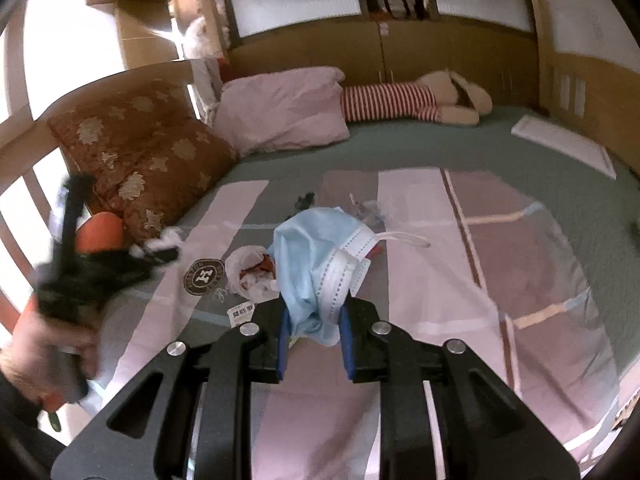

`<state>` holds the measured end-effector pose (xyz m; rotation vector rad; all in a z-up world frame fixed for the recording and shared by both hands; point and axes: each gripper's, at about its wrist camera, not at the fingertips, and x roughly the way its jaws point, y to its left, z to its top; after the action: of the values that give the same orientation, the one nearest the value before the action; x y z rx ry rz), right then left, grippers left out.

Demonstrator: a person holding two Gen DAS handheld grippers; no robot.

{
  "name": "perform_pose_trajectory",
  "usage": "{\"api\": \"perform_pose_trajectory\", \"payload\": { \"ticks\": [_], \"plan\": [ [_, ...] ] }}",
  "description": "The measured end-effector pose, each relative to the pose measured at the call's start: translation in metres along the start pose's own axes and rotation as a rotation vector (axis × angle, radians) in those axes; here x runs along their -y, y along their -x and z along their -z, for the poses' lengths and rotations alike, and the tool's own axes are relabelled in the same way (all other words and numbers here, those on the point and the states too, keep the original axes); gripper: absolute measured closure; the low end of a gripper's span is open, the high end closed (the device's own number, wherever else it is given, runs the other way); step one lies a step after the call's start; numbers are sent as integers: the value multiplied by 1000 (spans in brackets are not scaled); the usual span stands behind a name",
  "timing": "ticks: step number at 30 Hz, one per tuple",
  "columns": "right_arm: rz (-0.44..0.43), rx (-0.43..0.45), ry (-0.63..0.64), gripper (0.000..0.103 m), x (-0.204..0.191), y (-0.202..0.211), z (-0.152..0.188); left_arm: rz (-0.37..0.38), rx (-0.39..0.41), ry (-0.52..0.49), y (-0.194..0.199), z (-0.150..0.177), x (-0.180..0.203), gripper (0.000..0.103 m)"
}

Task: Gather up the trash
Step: 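Carry the white tissue and blue mask with both tools toward the white trash bag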

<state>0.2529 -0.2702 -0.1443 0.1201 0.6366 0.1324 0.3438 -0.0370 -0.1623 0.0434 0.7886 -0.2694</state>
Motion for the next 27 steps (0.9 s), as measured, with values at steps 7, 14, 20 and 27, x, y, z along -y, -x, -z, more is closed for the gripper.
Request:
{"api": "perform_pose_trajectory", "payload": {
  "ticks": [7, 14, 20, 27],
  "plan": [
    [-39, 85, 45, 82, -30, 47, 12, 4, 136, 16, 105, 26, 20, 80],
    [-9, 111, 65, 82, -49, 66, 30, -13, 119, 7, 120, 70, 38, 80],
    [-9, 91, 78, 82, -53, 59, 30, -16, 109, -20, 110, 75, 46, 80],
    [-11, 85, 68, 82, -50, 58, 31, -26, 94, 1, 103, 76, 41, 80]
  ]
}}
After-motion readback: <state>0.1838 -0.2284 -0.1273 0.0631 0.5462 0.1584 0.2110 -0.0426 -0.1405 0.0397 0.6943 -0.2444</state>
